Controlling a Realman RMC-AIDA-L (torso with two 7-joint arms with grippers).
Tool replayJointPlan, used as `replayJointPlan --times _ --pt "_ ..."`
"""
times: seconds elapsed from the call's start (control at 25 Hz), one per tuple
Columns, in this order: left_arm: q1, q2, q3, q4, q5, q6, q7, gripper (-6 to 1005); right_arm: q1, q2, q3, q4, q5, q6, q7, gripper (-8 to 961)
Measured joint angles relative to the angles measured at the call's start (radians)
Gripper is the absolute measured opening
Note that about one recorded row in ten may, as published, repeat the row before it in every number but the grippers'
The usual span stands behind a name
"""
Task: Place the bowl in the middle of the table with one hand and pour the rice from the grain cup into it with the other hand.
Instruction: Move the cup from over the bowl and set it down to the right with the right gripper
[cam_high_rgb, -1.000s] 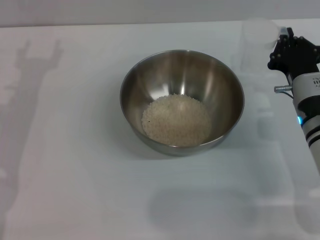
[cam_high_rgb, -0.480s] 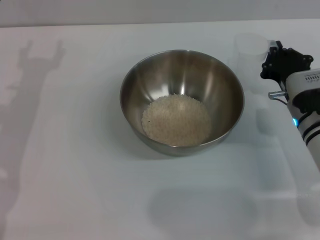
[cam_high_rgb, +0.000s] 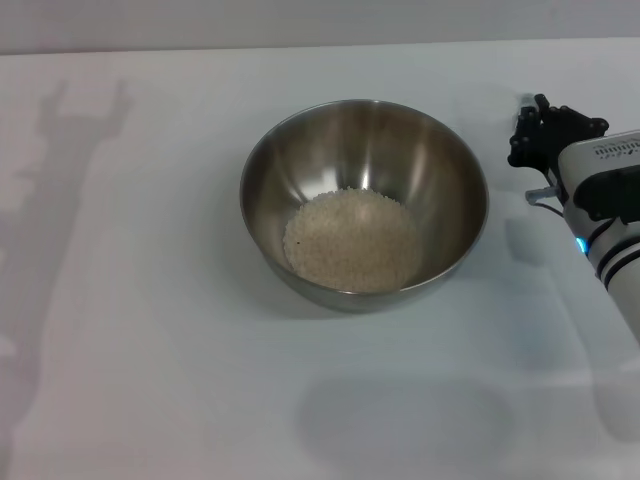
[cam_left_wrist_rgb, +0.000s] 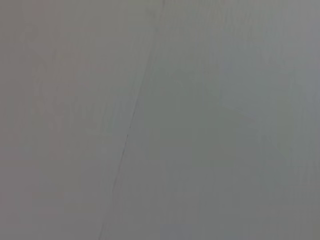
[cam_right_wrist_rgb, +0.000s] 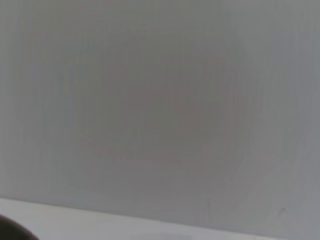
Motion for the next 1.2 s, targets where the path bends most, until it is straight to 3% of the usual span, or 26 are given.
replayJointPlan --times 0.24,0.44,0.76,1.2 --pt "0.006 0.000 -0.007 -0.011 0.000 0.010 0.000 857 0.008 -0.002 0.000 -0.007 -0.001 0.021 0.000 81" --pt "0.007 0.001 -0.009 -0.013 0.000 0.011 -0.001 857 0.013 -0.002 -0.003 -0.007 -0.001 0.028 0.000 74" --pt "0.009 0.002 -0.010 -0.013 0.000 0.013 -0.001 857 0.008 -0.002 -0.007 -0.008 -0.003 0.030 0.000 169" --pt "0.014 0.003 -0.010 -0.017 0.000 0.019 -0.001 857 -0.021 -0.001 -0.008 -0.002 -0.030 0.001 0.001 174"
